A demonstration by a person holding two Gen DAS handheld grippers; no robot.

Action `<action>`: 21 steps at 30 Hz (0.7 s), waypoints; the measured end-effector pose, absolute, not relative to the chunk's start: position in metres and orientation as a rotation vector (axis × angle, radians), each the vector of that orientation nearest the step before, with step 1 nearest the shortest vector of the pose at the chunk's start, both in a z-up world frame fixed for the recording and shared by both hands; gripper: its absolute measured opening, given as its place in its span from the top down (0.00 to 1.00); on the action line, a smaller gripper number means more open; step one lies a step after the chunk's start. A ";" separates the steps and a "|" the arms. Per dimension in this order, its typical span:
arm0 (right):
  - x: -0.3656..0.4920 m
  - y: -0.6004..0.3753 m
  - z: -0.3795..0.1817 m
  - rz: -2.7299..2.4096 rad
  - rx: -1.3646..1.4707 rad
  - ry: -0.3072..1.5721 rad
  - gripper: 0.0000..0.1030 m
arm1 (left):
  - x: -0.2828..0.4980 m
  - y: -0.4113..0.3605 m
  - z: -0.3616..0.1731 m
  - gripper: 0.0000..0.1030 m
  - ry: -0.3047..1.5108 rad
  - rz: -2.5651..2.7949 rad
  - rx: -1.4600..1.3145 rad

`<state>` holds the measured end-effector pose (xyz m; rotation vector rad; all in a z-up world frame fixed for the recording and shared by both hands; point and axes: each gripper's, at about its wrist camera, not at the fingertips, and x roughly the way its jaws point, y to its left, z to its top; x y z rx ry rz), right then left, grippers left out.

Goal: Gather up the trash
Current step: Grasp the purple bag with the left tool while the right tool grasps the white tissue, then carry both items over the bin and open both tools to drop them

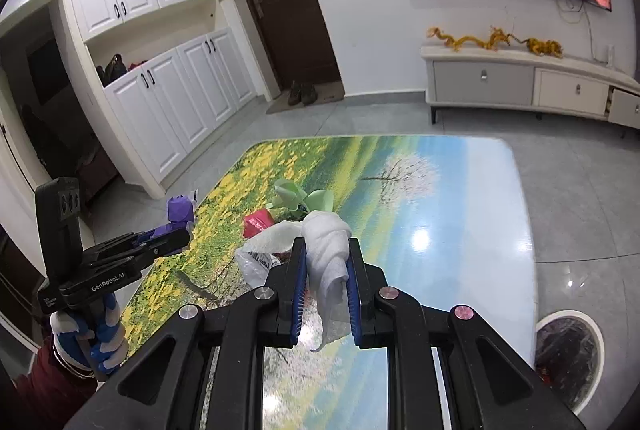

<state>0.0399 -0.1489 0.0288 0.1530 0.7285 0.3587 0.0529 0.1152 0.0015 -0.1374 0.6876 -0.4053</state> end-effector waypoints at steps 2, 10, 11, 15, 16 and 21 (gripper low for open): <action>0.030 -0.158 0.034 0.346 0.161 0.711 0.83 | 0.047 0.106 0.009 0.73 0.673 -0.423 -0.136; -0.002 -0.195 0.045 0.293 0.205 0.657 0.83 | 0.028 0.059 0.033 0.73 0.641 -0.498 -0.110; -0.004 -0.200 0.044 0.284 0.212 0.655 0.82 | 0.026 0.052 0.035 0.73 0.638 -0.509 -0.104; -0.014 -0.224 0.041 0.221 0.201 0.653 0.82 | 0.025 0.019 0.042 0.73 0.642 -0.552 -0.085; -0.017 -0.232 0.041 0.208 0.210 0.651 0.82 | 0.025 0.011 0.043 0.73 0.646 -0.561 -0.080; -0.023 -0.269 0.031 0.130 0.255 0.655 0.82 | 0.030 -0.029 0.038 0.73 0.690 -0.606 -0.065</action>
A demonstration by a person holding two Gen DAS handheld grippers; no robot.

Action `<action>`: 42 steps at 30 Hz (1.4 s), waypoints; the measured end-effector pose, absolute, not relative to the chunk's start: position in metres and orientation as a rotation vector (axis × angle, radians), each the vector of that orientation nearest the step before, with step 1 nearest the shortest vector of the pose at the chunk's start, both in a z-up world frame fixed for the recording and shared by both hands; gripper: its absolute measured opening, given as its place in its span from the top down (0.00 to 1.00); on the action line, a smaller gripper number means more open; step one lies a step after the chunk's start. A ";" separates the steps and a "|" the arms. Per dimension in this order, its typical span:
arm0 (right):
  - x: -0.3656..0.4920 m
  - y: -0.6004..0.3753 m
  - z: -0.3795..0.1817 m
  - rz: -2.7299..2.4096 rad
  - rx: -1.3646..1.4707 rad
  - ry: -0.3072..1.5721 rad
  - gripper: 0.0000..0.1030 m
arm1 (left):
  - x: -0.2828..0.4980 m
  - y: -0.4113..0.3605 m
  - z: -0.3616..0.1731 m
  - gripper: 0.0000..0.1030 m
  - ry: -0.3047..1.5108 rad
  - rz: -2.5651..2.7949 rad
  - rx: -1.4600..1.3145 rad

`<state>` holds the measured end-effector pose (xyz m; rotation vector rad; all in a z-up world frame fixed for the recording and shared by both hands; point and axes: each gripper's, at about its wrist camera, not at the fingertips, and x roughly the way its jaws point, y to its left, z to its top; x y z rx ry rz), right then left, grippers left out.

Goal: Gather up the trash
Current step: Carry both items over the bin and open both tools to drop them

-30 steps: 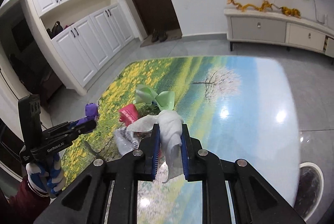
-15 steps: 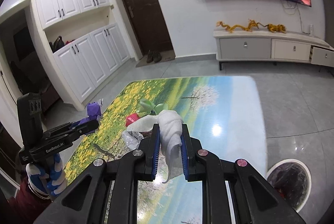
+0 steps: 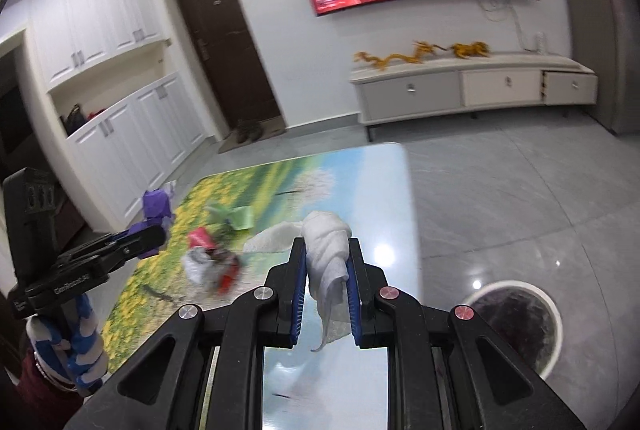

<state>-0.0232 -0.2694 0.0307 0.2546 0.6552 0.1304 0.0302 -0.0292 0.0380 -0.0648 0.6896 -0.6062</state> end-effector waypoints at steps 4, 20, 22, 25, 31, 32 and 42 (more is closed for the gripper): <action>-0.024 -0.301 0.019 0.064 0.255 0.661 0.82 | 0.038 -0.072 0.031 0.73 0.735 -0.642 -0.017; -0.023 -0.451 -0.070 -0.164 0.409 0.800 0.80 | 0.078 -0.267 -0.035 0.73 0.957 -0.824 0.149; -0.018 -0.464 -0.086 -0.174 0.424 0.833 0.80 | 0.085 -0.287 -0.050 0.73 0.999 -0.832 0.167; -0.009 -0.474 -0.105 -0.180 0.440 0.878 0.79 | 0.091 -0.315 -0.071 0.73 1.060 -0.846 0.185; 0.003 -0.484 -0.141 -0.194 0.475 0.952 0.79 | 0.098 -0.358 -0.105 0.72 1.172 -0.894 0.207; 0.001 -0.485 -0.146 -0.198 0.482 0.960 0.79 | 0.099 -0.362 -0.108 0.72 1.184 -0.899 0.207; -0.008 -0.501 -0.157 -0.272 0.488 0.987 0.56 | 0.108 -0.388 -0.125 0.54 1.238 -0.940 0.178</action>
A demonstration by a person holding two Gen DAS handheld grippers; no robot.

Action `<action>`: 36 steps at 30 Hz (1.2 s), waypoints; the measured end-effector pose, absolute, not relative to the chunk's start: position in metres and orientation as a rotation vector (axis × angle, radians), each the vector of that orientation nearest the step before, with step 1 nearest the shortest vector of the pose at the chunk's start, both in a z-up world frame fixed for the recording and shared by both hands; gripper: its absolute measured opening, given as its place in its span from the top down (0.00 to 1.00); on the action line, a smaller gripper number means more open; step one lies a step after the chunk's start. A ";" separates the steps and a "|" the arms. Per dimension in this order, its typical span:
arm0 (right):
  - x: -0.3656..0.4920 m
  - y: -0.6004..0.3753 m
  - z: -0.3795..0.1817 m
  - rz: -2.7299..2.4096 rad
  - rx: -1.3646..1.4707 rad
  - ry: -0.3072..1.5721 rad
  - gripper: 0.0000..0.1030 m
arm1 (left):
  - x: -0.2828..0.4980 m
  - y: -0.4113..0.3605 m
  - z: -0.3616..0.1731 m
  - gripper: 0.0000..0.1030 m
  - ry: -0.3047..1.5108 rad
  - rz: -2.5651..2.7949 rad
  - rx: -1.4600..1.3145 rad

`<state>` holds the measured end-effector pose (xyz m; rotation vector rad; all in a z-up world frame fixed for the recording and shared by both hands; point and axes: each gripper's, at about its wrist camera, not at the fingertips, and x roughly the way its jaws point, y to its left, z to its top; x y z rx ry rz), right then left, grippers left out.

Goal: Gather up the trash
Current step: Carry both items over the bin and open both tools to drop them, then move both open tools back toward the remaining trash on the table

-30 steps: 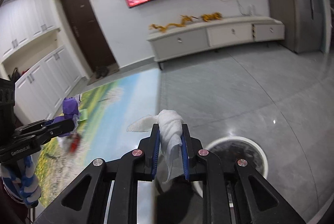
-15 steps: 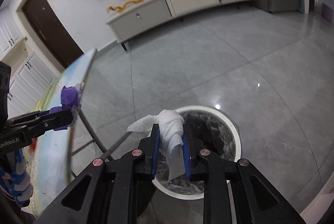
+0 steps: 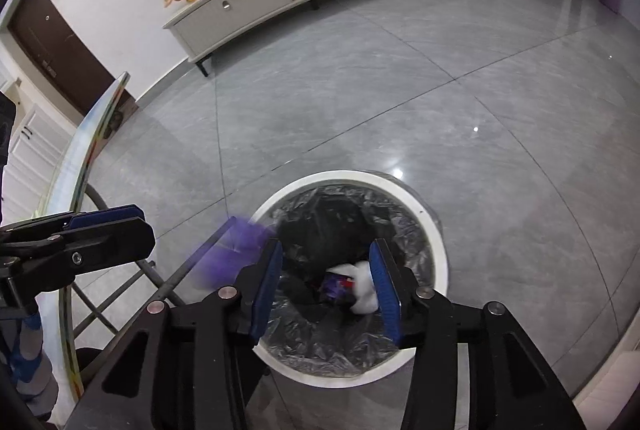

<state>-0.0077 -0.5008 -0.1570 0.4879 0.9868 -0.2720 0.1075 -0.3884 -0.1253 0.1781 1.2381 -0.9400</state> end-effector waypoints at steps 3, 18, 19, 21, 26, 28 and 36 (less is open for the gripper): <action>-0.013 -0.500 -0.151 -0.281 0.482 0.979 0.56 | 0.101 -0.382 -0.122 0.54 1.219 -0.923 0.176; -0.027 -0.448 -0.076 -0.241 0.362 0.830 0.55 | 0.071 -0.308 -0.053 0.54 0.902 -0.716 0.218; -0.027 -0.443 -0.072 -0.235 0.354 0.820 0.55 | 0.068 -0.300 -0.047 0.54 0.881 -0.702 0.215; -0.029 -0.432 -0.062 -0.222 0.334 0.796 0.55 | 0.063 -0.288 -0.039 0.54 0.844 -0.682 0.214; -0.033 -0.402 -0.037 -0.185 0.296 0.743 0.55 | 0.048 -0.251 -0.015 0.54 0.747 -0.622 0.212; -0.034 -0.391 -0.028 -0.172 0.283 0.722 0.55 | 0.042 -0.235 -0.005 0.54 0.709 -0.599 0.205; -0.039 -0.353 0.004 -0.129 0.253 0.654 0.48 | 0.021 -0.171 0.026 0.54 0.588 -0.538 0.174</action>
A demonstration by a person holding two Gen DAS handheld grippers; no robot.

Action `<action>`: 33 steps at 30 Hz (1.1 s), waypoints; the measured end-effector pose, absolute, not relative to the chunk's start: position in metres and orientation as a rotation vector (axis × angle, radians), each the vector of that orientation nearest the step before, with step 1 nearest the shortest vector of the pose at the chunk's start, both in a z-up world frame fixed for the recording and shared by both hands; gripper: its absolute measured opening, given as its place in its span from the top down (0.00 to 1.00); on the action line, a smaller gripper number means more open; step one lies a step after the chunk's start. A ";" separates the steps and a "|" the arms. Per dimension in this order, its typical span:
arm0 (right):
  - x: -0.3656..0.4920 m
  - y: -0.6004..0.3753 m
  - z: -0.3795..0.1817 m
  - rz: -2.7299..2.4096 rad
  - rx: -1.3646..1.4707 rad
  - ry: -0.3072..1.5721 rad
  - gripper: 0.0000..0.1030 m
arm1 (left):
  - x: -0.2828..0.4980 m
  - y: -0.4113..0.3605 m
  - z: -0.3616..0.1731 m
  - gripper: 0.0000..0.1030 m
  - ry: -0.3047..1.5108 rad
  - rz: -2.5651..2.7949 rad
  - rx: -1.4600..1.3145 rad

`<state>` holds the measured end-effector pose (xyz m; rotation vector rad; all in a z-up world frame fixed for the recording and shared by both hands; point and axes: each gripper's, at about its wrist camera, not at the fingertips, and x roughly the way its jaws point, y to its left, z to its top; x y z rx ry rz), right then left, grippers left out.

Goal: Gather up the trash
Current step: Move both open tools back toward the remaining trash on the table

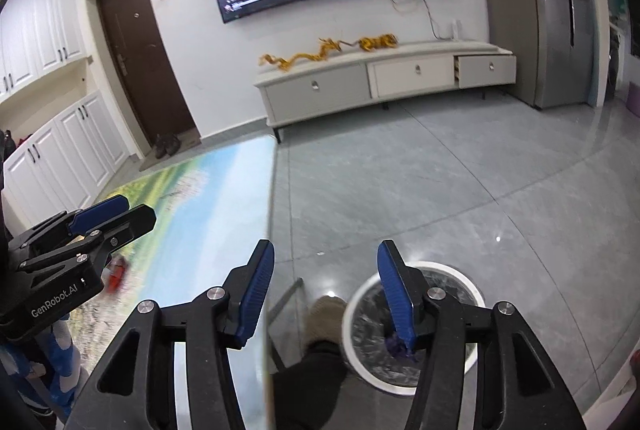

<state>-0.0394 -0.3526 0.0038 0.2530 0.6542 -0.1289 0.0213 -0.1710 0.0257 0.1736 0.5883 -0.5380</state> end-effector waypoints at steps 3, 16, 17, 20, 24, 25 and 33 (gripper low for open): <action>-0.041 -0.337 0.014 -0.114 0.238 0.632 0.48 | 0.018 -0.148 0.032 0.54 0.567 -0.519 0.154; -0.040 -0.256 0.045 -0.018 0.126 0.599 0.43 | 0.005 -0.050 0.040 0.54 0.538 -0.408 0.073; -0.040 -0.251 0.047 -0.008 0.119 0.597 0.43 | 0.004 -0.043 0.039 0.54 0.536 -0.399 0.068; -0.042 -0.230 0.052 0.018 0.101 0.591 0.43 | 0.001 -0.022 0.039 0.54 0.527 -0.371 0.051; -0.046 -0.209 0.058 0.047 0.072 0.583 0.43 | -0.003 0.008 0.037 0.51 0.524 -0.331 0.016; -0.047 -0.204 0.060 0.056 0.066 0.580 0.43 | -0.004 0.014 0.036 0.48 0.525 -0.322 0.008; -0.043 -0.183 0.063 0.101 0.039 0.578 0.43 | -0.003 0.073 0.023 0.47 0.553 -0.220 -0.054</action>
